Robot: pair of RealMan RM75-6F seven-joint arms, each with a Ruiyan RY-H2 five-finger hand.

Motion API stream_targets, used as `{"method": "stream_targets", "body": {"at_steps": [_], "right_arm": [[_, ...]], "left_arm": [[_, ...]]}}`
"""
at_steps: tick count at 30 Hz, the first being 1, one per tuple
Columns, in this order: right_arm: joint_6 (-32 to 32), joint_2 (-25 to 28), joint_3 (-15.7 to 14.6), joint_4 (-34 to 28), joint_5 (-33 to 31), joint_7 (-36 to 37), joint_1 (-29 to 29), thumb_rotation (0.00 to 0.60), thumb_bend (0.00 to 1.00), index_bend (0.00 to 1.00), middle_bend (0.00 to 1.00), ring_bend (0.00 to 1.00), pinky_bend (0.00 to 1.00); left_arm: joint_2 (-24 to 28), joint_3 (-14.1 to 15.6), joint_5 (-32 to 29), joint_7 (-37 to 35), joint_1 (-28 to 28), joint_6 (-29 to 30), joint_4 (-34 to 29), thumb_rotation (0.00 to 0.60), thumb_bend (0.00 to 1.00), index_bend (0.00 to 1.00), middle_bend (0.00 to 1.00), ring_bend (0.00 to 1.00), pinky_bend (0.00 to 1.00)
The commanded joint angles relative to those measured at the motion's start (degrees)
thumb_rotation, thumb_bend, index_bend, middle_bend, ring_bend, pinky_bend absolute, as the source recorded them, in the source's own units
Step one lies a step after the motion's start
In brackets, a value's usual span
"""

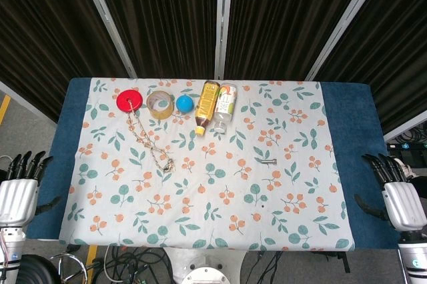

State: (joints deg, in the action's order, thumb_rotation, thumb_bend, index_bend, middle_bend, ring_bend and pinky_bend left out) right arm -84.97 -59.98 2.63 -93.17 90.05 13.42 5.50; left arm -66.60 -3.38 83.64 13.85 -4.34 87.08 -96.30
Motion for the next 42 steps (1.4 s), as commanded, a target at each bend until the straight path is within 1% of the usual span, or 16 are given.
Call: {"method": "stream_targets", "body": {"at_steps": [1, 8, 11, 14, 16, 21, 23, 26, 28, 30, 33, 37, 42], "right_arm": [[0.1, -0.1, -0.1, 0.0, 0.0, -0.1, 0.0, 0.6, 0.2, 0.11, 0.13, 0.0, 0.03], [-0.3, -0.1, -0.1, 0.2, 0.3, 0.3, -0.1, 0.6, 0.19, 0.11, 0.13, 0.0, 0.03], [0.6, -0.1, -0.2, 0.2, 0.8, 0.4, 0.6, 0.6, 0.19, 0.11, 0.13, 0.0, 0.03], [3.4, 0.3, -0.1, -0.5, 1.8, -0.9, 2.8, 0.6, 0.2, 0.11, 0.15, 0.0, 0.03], [6.5, 0.5, 0.5, -1.5, 2.1, -2.5, 5.2, 0.6, 0.19, 0.11, 0.16, 0.0, 0.03], [16.7, -0.4, 3.6, -3.7, -1.2, -7.3, 12.7, 0.6, 0.2, 0.13, 0.2, 0.0, 0.03], [20.1, -1.8, 4.9, -3.5, -3.1, -9.6, 15.5, 0.6, 0.2, 0.15, 0.23, 0.0, 0.03], [25.3, -5.1, 7.0, -2.3, -7.1, -13.4, 19.8, 0.6, 0.2, 0.23, 0.25, 0.0, 0.03], [28.1, -7.9, 8.4, -0.8, -10.0, -16.3, 22.5, 0.6, 0.2, 0.26, 0.25, 0.0, 0.03], [30.4, -10.8, 9.4, 1.1, -12.8, -19.2, 25.0, 0.6, 0.2, 0.29, 0.25, 0.0, 0.03], [32.5, -14.7, 10.1, 3.8, -16.0, -23.2, 27.8, 0.6, 0.2, 0.32, 0.21, 0.01, 0.03], [33.8, -19.4, 9.6, 7.7, -18.4, -28.0, 30.4, 0.6, 0.2, 0.36, 0.19, 0.0, 0.02], [33.9, -24.0, 7.8, 11.6, -19.5, -32.3, 31.8, 0.6, 0.2, 0.39, 0.16, 0.0, 0.0]], "left_arm": [[0.0, 0.0, -0.1, 0.0, -0.1, -0.2, 0.1, 0.6, 0.0, 0.17, 0.09, 0.0, 0.0], [-0.1, 0.0, 0.1, 0.2, 0.1, 0.2, -0.1, 0.6, 0.0, 0.17, 0.09, 0.0, 0.0], [0.0, 0.0, 0.2, 0.3, 0.1, 0.3, -0.3, 0.6, 0.0, 0.17, 0.09, 0.0, 0.0], [0.1, 0.1, 0.3, 0.5, 0.0, 0.2, -0.4, 0.6, 0.0, 0.17, 0.09, 0.0, 0.0], [0.2, 0.1, 0.3, 0.6, 0.0, 0.1, -0.5, 0.6, 0.0, 0.17, 0.09, 0.0, 0.0], [0.2, 0.0, 0.2, 0.3, -0.1, -0.1, -0.3, 0.6, 0.0, 0.17, 0.09, 0.0, 0.0], [0.3, 0.1, -0.1, 0.1, -0.2, -0.4, -0.3, 0.6, 0.0, 0.17, 0.09, 0.0, 0.0], [0.4, -0.1, -0.7, -0.2, -0.3, -0.8, -0.1, 0.6, 0.0, 0.17, 0.09, 0.0, 0.0], [0.3, -0.3, -1.1, -0.4, -0.4, -1.2, 0.1, 0.6, 0.0, 0.17, 0.09, 0.0, 0.0], [0.3, -0.4, -1.5, -0.6, -0.6, -1.7, 0.3, 0.6, 0.0, 0.17, 0.09, 0.0, 0.0], [0.2, -0.5, -1.9, -0.8, -0.8, -2.0, 0.7, 0.6, 0.0, 0.17, 0.09, 0.0, 0.0], [0.0, -0.6, -2.3, -1.0, -0.9, -2.3, 1.0, 0.6, 0.0, 0.17, 0.09, 0.0, 0.0], [0.0, -0.4, -2.5, -1.6, -1.0, -2.9, 1.3, 0.6, 0.0, 0.17, 0.09, 0.0, 0.0]]}}
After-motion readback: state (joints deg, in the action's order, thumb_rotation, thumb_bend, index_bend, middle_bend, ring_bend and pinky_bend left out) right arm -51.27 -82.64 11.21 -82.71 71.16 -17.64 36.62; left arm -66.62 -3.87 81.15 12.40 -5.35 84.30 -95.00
